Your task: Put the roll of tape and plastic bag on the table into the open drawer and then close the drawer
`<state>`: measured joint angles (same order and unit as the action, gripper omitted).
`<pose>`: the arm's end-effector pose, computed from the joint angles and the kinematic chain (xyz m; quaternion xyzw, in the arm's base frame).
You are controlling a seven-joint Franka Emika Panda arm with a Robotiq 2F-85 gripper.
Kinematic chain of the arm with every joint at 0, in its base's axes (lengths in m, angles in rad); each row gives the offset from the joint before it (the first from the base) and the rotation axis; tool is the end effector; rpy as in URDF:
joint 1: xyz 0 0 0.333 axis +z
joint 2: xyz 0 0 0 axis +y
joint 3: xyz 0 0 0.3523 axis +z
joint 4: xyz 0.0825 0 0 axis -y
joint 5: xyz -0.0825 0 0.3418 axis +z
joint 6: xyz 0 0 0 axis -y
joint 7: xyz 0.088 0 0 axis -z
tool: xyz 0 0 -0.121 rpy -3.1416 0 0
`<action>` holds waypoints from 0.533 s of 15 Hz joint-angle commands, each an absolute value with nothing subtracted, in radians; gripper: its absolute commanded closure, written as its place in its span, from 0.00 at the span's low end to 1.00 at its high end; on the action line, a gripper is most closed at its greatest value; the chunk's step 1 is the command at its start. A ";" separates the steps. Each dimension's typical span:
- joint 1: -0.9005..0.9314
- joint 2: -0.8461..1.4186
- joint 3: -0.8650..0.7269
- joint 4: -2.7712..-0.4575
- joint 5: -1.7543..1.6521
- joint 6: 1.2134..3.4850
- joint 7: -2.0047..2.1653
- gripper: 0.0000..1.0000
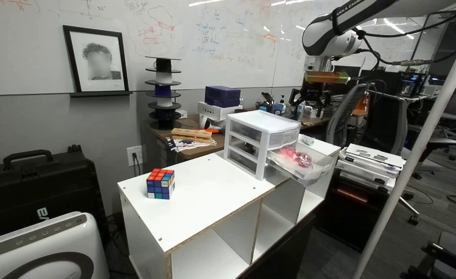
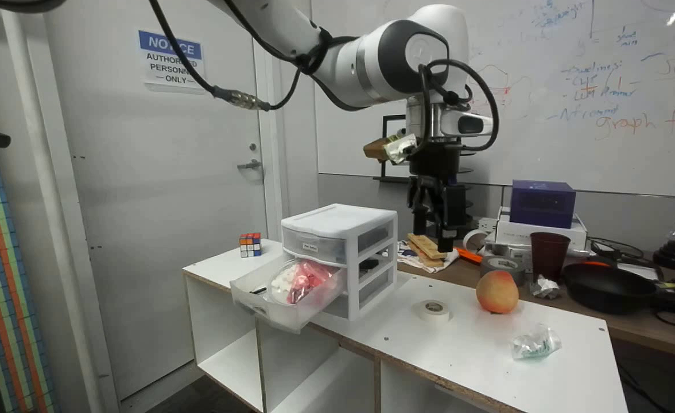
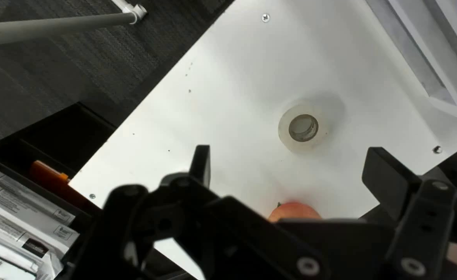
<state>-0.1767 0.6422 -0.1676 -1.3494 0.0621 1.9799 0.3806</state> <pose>0.6780 -0.2079 0.3836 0.9362 -0.3508 -0.0011 0.0216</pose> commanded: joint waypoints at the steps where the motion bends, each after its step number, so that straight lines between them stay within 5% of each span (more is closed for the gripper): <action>1: -0.198 0.769 -0.160 -1.186 0.123 1.999 0.423 0.00; 8: -0.212 0.931 -0.147 -1.022 0.161 1.969 0.449 0.00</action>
